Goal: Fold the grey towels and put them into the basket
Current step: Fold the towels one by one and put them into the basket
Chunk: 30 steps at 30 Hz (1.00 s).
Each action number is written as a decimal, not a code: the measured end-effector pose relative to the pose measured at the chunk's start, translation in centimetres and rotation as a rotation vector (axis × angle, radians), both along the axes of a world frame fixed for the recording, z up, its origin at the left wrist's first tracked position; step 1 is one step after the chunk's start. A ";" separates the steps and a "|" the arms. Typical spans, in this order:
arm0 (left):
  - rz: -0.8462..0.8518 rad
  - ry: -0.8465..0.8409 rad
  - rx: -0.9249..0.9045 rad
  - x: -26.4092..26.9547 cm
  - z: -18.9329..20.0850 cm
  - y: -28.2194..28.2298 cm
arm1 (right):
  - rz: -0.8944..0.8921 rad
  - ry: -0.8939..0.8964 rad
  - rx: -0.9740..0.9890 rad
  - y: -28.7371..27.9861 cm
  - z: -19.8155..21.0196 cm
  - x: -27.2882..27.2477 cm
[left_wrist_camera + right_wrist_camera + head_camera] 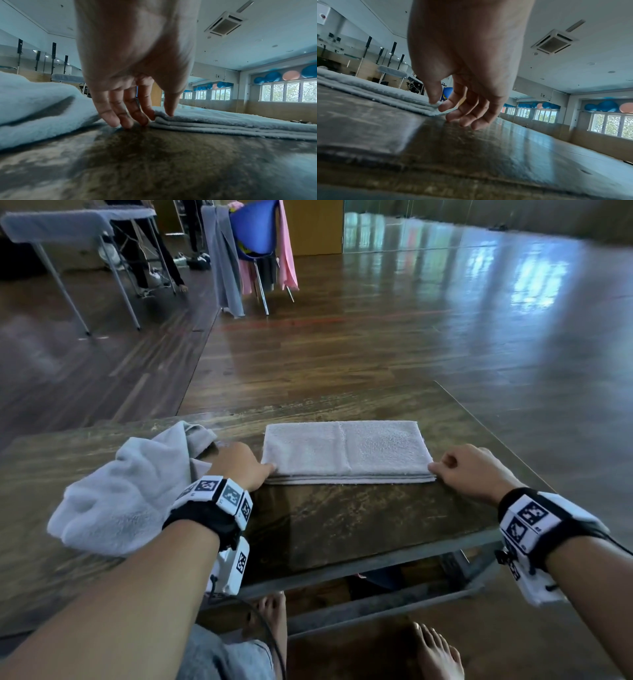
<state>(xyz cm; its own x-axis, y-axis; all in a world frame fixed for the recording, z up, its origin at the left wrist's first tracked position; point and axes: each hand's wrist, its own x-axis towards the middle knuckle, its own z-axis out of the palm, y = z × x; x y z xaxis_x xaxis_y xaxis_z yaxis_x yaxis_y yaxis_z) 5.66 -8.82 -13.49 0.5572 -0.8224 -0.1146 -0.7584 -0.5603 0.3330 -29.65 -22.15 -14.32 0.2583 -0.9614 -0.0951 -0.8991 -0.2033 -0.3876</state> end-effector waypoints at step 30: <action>-0.355 -0.114 -0.039 -6.4 1.0 -2.4 | 0.439 0.248 -0.166 2.9 2.4 3.9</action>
<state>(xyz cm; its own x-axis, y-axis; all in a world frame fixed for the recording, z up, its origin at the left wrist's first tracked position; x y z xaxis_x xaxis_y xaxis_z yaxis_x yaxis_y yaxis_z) -0.78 -11.23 -12.50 0.2435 -0.9694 -0.0327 -0.9369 -0.2438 0.2508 -25.79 -19.20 -11.90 0.6287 -0.7753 -0.0599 -0.7764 -0.6216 -0.1044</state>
